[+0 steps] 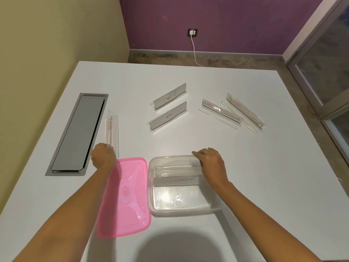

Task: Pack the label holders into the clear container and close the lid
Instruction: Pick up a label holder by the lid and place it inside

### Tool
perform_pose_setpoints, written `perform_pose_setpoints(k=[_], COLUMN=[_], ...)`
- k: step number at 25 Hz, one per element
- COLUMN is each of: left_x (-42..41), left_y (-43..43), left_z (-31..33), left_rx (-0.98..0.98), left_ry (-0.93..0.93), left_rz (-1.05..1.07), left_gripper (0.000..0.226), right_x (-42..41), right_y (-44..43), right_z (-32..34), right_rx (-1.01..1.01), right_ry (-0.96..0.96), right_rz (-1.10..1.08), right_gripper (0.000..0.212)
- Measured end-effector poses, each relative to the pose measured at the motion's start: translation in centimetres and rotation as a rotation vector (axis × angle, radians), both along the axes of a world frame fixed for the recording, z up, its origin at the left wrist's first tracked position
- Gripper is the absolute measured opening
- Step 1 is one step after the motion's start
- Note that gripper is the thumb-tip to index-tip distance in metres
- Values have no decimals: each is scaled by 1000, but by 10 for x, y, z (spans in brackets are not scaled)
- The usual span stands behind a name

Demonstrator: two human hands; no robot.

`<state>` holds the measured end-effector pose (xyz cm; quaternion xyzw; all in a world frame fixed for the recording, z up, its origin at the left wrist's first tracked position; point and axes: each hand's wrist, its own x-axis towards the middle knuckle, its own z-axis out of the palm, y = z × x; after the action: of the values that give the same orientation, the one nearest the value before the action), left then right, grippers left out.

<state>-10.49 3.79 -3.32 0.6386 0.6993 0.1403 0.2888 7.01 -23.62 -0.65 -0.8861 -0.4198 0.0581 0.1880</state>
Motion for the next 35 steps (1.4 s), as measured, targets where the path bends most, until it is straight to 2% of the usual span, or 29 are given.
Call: perform_pose_setpoints(k=[3, 5, 8, 11, 14, 17, 19, 24, 26, 29, 32, 35], left_x=[0, -2, 0, 6, 12, 17, 19, 16, 13, 12, 12, 8], left_y=[6, 5, -8, -31, -52, -64, -68, -78, -87, -105, -116, -118], left_z=[8, 22, 50, 76, 99, 114, 119, 116, 105, 83, 61, 45], left_rx=[-90, -178, -398, -543, -603, -582, -575, -617, -505, -209, -184, -218], left_ry=[-190, -298, -464, -484, -395, -314, -290, -269, -318, -325, -274, -271], left_rz=[24, -36, -148, -293, -485, -627, -672, -780, -747, -576, -523, -526], left_gripper=[16, 16, 20, 26, 34, 37, 39, 35, 27, 23, 34, 32], right_x=[5, 8, 2, -10, -11, -8, -6, -10, -12, -16, -20, -22], right_y=[1, 3, 11, 24, 37, 41, 37, 16, 6, -8, -13, -9], right_z=[-1, 2, 13, 32, 56, 71, 72, 65, 58, 42, 22, 6], right_rx=[-38, -66, 74, 223, 189, 16, -73, -64, -53, -93, -173, -201], right_ry=[9, 22, -15, -85, -134, -174, -140, 68, 117, 261, 259, 254], right_rz=[24, 35, 53, 110, 236, 417, 495, 487, 429, 346, 327, 266], right_gripper=[41, 37, 30, 54, 76, 87, 83, 65, 63, 65, 68, 65])
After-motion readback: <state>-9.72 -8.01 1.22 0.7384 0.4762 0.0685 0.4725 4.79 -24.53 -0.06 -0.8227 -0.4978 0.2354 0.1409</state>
